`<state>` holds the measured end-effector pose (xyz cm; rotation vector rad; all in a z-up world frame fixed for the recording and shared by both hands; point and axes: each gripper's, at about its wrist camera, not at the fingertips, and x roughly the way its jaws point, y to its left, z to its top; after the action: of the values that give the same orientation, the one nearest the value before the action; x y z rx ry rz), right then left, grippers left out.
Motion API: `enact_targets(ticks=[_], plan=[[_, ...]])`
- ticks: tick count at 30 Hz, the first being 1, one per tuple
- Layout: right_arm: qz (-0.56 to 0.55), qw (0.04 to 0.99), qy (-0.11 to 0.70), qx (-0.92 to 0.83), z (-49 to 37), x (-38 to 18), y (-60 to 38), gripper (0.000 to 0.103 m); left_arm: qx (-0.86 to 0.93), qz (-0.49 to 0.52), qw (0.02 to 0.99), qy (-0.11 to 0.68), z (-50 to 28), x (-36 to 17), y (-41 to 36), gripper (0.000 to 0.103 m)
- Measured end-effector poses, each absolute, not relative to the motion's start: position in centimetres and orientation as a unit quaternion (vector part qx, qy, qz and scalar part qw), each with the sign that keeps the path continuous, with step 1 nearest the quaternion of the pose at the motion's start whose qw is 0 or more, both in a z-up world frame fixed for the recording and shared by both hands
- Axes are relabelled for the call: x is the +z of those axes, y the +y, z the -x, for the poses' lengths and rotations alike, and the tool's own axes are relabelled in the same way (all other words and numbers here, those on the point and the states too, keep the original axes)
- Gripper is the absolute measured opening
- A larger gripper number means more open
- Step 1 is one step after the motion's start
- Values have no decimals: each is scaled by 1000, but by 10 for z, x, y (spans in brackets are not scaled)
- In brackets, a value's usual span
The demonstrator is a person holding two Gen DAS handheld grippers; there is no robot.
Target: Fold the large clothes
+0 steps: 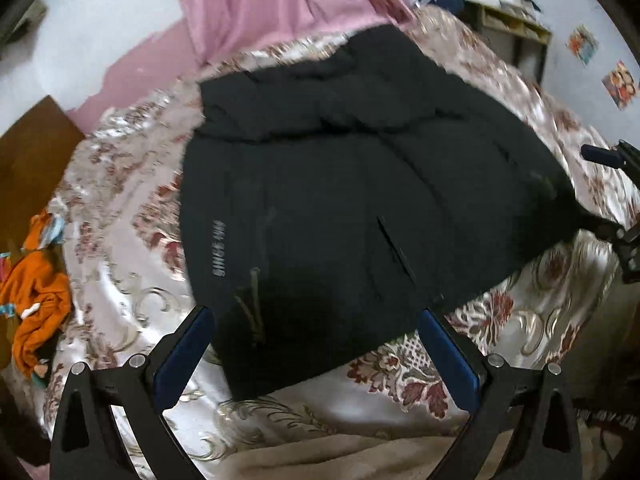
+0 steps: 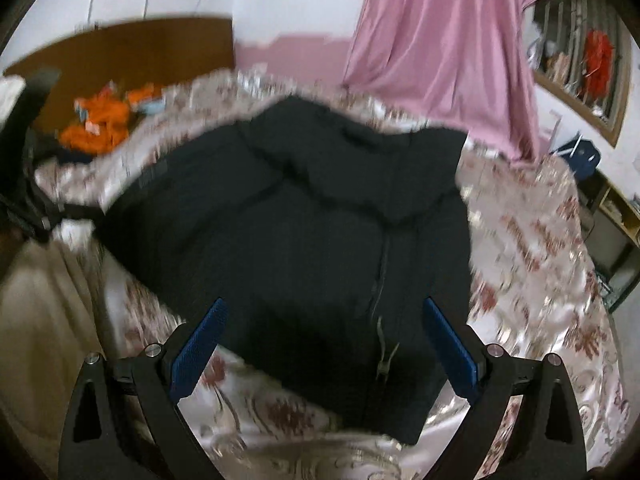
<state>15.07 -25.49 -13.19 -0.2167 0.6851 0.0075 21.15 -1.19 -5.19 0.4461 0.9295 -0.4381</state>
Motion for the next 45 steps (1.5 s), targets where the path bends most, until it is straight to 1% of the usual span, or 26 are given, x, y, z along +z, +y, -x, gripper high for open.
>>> enact_targets(ticks=[3, 7, 9, 12, 13, 16, 20, 25, 30, 34, 39, 42, 45], plan=[[133, 920, 370, 7, -154, -157, -254, 95, -221, -218, 829, 465, -216, -74, -18, 103], [168, 903, 396, 9, -158, -181, -248, 95, -228, -218, 801, 508, -221, -106, -21, 103], [191, 892, 410, -1, -162, -194, -246, 95, -222, -207, 784, 541, -226, -123, -18, 102], [225, 876, 425, -19, -170, -212, -243, 95, -211, -169, 792, 547, -234, -120, -9, 102], [233, 874, 427, -24, -173, -215, -242, 95, -212, -154, 794, 549, -236, -119, -6, 102], [245, 877, 411, -41, -183, -220, -238, 101, -206, -119, 787, 569, -241, -122, 3, 102], [250, 885, 387, -67, -197, -218, -234, 101, -206, -88, 783, 580, -244, -123, 12, 102], [239, 897, 361, -84, -211, -199, -235, 100, -216, -94, 791, 565, -235, -119, 14, 101], [176, 913, 369, -23, -226, -163, -251, 99, -276, -148, 822, 476, -201, -95, 1, 101], [131, 918, 373, 15, -246, -127, -256, 97, -277, -220, 829, 433, -180, -90, -14, 101], [51, 923, 380, 35, -276, -93, -266, 96, -234, -280, 822, 438, -177, -95, -35, 101], [4, 925, 379, 43, -295, -79, -274, 92, -192, -290, 826, 444, -181, -104, -35, 101], [-31, 923, 380, 49, -308, -75, -280, 92, -146, -324, 828, 435, -193, -112, -47, 94]])
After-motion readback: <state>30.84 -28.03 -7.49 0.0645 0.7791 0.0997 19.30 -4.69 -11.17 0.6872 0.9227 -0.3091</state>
